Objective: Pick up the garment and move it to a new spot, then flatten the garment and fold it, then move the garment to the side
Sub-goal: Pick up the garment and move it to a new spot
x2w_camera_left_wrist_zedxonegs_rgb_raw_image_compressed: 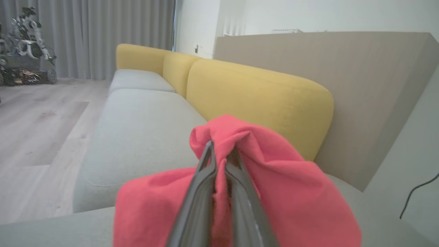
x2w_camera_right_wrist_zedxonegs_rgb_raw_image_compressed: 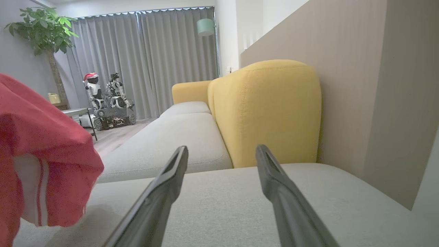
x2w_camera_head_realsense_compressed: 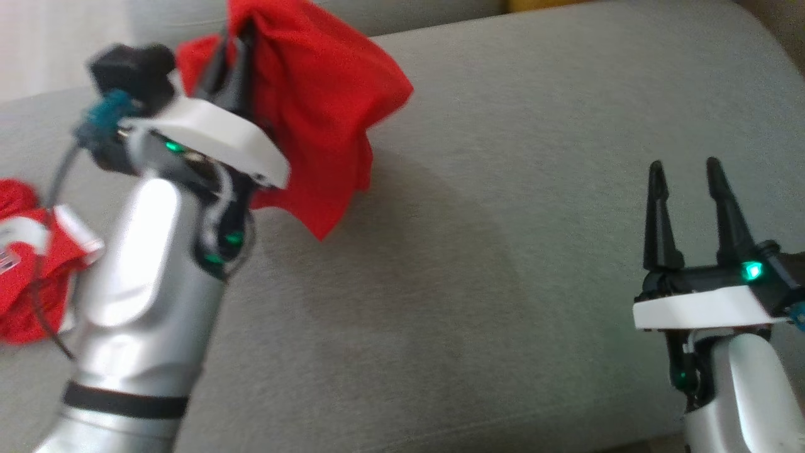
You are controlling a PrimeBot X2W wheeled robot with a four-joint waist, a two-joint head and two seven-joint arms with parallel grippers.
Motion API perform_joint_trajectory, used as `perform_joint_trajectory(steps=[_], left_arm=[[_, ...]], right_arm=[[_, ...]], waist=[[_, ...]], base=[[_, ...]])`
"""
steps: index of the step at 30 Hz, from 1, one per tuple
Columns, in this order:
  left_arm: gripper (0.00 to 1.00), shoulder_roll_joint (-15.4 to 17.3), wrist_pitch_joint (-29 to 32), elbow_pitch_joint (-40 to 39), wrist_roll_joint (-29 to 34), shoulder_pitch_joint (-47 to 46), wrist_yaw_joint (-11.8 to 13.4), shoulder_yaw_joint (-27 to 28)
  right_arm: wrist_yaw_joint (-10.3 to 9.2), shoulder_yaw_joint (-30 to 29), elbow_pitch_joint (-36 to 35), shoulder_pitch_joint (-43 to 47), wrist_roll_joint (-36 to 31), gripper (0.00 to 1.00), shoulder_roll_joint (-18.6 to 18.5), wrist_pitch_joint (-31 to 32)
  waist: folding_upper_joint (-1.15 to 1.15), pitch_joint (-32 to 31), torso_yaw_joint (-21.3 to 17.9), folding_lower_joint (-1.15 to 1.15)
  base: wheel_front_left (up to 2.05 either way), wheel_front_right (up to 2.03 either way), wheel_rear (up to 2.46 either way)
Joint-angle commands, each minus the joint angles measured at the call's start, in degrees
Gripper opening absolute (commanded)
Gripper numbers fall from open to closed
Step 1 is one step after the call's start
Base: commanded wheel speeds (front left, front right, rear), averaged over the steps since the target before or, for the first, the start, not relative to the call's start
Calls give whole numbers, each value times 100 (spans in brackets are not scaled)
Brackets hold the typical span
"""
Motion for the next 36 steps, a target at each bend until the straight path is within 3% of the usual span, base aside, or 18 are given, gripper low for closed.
perform_joint_trajectory(steps=[1,8,9,10,13,17,23,30,36], left_arm=[[0,56,-83,-106,107,-180,33,84],[0,-436,-309,655,51,3,0,-413],[91,-477,-288,777,24,29,-73,-548],[100,-509,-277,879,-25,61,-138,-657],[100,-557,-404,1039,-165,87,-193,-798],[100,-548,-823,1052,-402,39,-157,-526],[100,-62,-1134,1003,-288,128,-132,-252],[100,734,-1293,472,76,844,-6,192],[100,799,-1299,-335,368,2073,75,698]], right_arm=[[11,101,-265,-239,34,100,-32,21],[11,78,-452,-179,33,100,-32,79],[11,77,-455,-171,35,100,-32,78],[11,75,-452,-162,36,100,-32,77],[11,68,-429,-133,30,100,-32,79],[11,10,-380,-111,-4,100,-32,76],[11,-13,-349,-39,-205,100,-32,67],[11,-48,-288,134,-345,100,-32,162],[11,63,-193,274,-397,100,-32,215]], waist=[[0,139,-382,0],[0,250,-767,0],[0,251,-779,0],[0,248,-783,0],[0,225,-711,0],[0,152,-442,0],[0,15,25,0],[0,-168,620,0],[0,-257,1015,0]], base=[[0,0,0],[0,0,0],[0,0,0],[0,0,0],[0,0,0],[0,0,0],[0,0,0],[0,0,0],[0,0,0]])
